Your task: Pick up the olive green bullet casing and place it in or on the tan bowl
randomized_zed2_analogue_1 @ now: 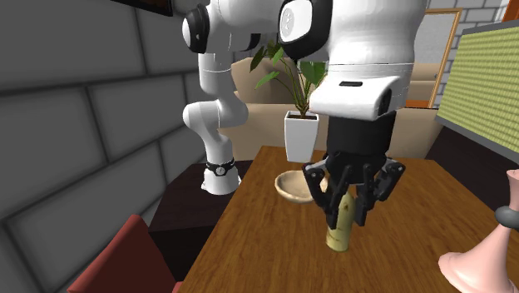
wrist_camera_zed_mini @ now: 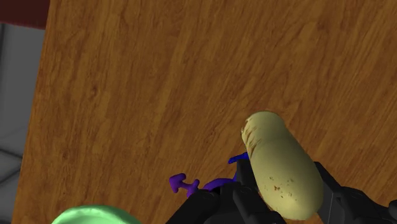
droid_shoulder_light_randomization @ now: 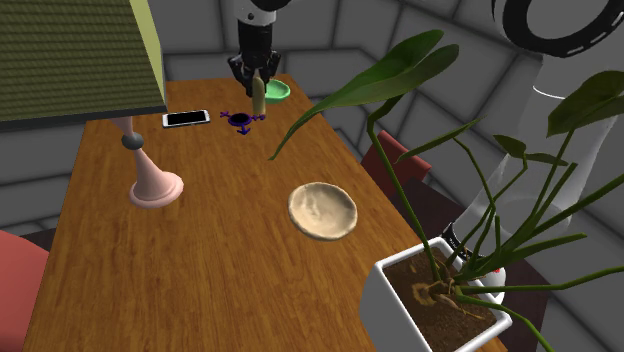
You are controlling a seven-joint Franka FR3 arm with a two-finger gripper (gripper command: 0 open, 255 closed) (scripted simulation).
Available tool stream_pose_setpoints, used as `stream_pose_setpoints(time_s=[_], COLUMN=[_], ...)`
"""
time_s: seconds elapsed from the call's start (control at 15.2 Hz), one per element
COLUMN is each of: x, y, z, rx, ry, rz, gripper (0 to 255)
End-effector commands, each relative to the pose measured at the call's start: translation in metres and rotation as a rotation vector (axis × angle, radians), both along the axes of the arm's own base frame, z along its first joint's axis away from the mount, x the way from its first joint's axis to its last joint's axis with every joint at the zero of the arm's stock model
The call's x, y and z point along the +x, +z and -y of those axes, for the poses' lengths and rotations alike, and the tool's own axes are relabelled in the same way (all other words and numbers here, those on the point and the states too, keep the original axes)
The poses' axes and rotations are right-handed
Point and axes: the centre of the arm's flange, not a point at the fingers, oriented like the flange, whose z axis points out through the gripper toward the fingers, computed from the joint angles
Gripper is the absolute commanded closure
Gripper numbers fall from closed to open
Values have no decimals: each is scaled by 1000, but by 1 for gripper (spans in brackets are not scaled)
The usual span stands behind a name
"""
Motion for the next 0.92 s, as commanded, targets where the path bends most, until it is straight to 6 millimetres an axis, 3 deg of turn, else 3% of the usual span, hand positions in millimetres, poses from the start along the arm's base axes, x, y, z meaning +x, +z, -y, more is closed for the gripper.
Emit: stream_pose_setpoints(time_s=[0.0,0.86], x=[-27,-196], y=[1,8], z=[-4,-33], rx=[-1,-1], ry=[-1,-1], rz=[0,0], gripper=[255,255])
